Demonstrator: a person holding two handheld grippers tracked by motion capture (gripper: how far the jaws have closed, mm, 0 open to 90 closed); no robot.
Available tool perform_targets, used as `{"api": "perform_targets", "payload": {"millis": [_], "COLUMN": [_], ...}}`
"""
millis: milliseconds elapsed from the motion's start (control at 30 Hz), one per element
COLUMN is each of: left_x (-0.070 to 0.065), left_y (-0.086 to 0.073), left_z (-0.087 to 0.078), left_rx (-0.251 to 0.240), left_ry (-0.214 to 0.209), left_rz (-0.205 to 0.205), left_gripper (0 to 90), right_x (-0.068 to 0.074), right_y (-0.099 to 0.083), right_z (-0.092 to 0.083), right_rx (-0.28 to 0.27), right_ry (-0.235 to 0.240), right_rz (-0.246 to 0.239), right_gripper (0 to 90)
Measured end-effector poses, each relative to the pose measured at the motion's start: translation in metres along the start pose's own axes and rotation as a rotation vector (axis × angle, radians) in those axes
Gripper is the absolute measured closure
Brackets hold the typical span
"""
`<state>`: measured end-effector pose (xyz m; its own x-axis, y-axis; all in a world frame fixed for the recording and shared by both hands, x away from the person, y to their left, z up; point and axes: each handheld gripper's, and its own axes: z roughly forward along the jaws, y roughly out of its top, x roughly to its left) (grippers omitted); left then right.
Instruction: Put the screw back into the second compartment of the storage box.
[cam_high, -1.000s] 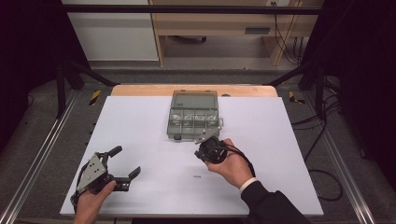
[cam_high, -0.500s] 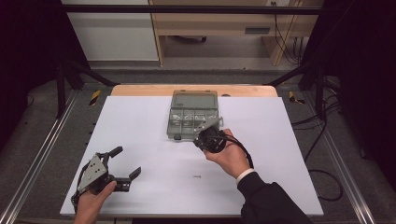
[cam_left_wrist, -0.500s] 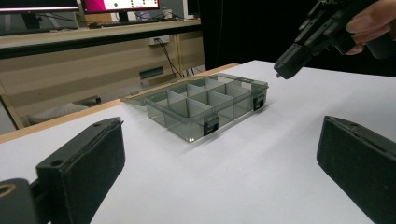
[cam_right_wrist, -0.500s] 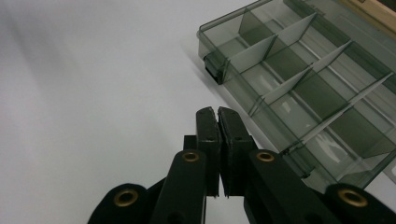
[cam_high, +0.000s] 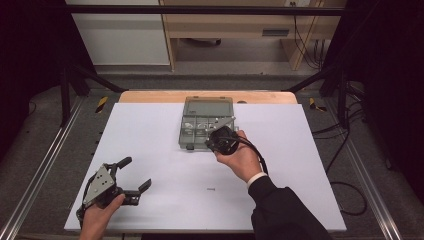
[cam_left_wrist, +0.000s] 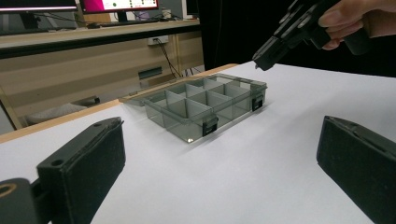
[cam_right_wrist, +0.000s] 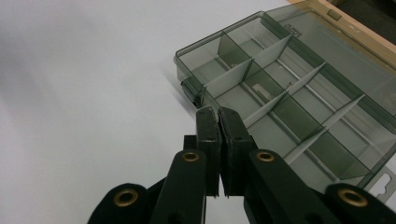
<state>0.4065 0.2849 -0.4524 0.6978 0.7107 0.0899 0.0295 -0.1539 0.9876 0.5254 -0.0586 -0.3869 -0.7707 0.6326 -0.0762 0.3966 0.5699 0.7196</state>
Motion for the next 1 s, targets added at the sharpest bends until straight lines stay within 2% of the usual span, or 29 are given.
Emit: {"api": "perform_targets", "payload": {"millis": [100,367,433,600,1000], "left_x": [0.0,0.001,0.001,0.0,0.0], "left_y": [0.0,0.0,0.0,0.0,0.001], "left_z": [0.0,0.0,0.001,0.0,0.0], "left_rx": [-0.001,-0.003,-0.001,0.0,-0.016], "left_ry": [-0.003,-0.004,-0.007,-0.007,-0.007], "left_rz": [-0.004,-0.003,-0.003,0.003,-0.011], "left_gripper": [1.2,1.2,1.2,1.2,1.0], "right_x": [-0.003,-0.009,-0.011,-0.016,-0.022], "right_y": [0.005,0.015,0.017,0.021,0.025], "right_z": [0.006,0.015,0.018,0.024,0.032], "right_rx": [-0.002,-0.007,-0.016,-0.067,-0.101], "right_ry": [-0.014,-0.045,-0.08,-0.104,-0.164], "right_rz": [0.015,0.012,0.02,0.04,0.077], "right_gripper": [87.9,87.9,87.9,87.9,87.9]}}
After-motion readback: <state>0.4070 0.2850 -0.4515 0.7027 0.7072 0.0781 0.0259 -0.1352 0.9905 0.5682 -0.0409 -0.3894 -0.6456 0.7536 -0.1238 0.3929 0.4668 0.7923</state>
